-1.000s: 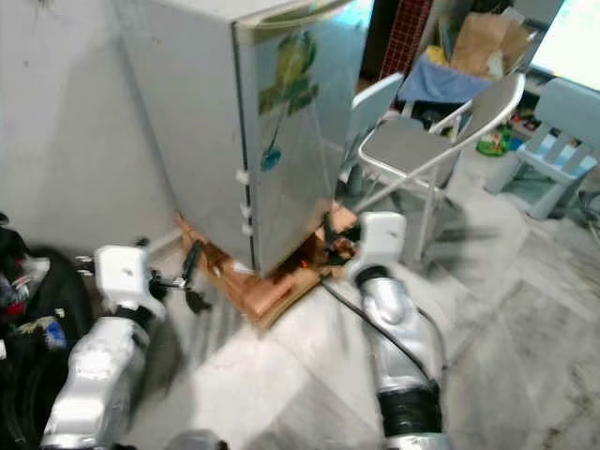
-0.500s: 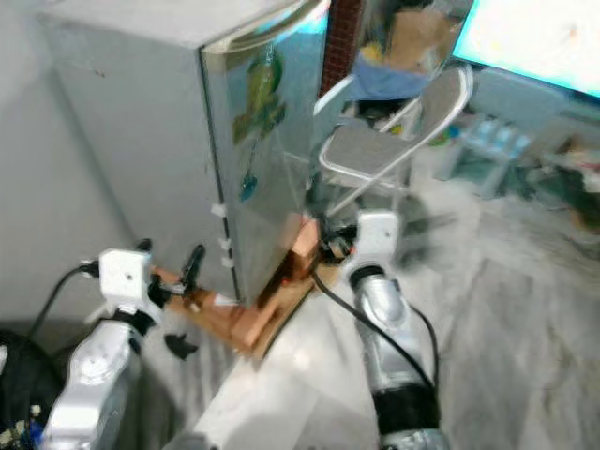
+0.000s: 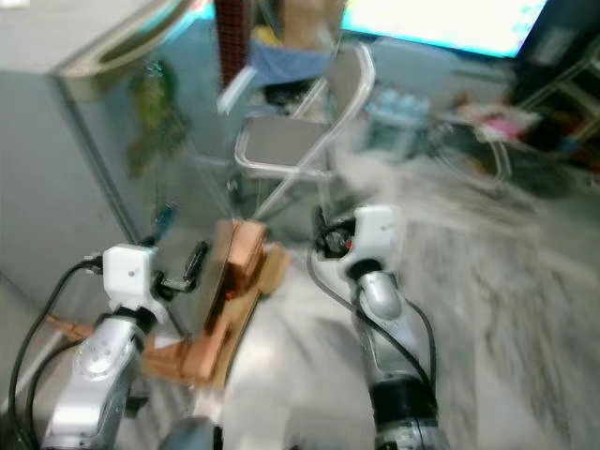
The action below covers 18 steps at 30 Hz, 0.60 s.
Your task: Restocking fridge
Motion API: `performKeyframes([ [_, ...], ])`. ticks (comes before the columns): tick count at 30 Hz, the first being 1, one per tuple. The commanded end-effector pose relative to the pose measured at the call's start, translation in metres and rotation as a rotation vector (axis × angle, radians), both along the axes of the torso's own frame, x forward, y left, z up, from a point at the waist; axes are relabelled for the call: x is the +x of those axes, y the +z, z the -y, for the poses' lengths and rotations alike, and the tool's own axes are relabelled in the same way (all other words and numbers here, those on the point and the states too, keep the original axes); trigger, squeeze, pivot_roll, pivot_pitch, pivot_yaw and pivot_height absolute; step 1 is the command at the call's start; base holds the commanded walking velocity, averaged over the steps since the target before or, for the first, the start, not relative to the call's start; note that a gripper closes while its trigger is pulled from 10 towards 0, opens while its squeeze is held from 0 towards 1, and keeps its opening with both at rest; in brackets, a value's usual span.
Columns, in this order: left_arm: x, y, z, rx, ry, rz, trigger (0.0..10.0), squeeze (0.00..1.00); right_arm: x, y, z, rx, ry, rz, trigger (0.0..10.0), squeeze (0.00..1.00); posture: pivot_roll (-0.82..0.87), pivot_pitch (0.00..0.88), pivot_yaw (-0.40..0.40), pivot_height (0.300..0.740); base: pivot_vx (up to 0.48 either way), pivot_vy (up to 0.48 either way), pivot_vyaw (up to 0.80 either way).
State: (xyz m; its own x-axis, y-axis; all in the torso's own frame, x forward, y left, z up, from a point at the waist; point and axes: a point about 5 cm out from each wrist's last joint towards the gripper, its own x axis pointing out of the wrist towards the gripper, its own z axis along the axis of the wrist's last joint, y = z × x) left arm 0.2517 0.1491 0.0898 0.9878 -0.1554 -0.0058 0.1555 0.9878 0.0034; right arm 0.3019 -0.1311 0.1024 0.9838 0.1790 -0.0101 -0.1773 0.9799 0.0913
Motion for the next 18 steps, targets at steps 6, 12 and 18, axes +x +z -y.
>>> performKeyframes([
  [6, 0.004, 0.002, -0.009, 0.024, 0.078, 0.011, 10.0, 0.0, 0.0, 0.001, 0.007, -0.012, -0.02, 0.005, 10.0, 0.0, 0.12, 0.0, -0.036, 0.74, 0.0, 0.0, 0.0],
  [12, 0.013, 0.004, -0.015, 0.039, 0.12, 0.02, 10.0, 0.0, -0.001, 0.0, 0.008, -0.011, -0.023, 0.005, 10.0, 0.0, 0.11, 0.0, -0.033, 0.74, 0.0, 0.0, 0.0],
  [18, 0.017, 0.007, -0.017, 0.052, 0.129, 0.028, 10.0, 0.0, -0.003, -0.001, 0.01, -0.013, -0.029, 0.003, 10.0, 0.0, 0.1, 0.0, -0.027, 0.74, 0.0, 0.0, 0.0],
])
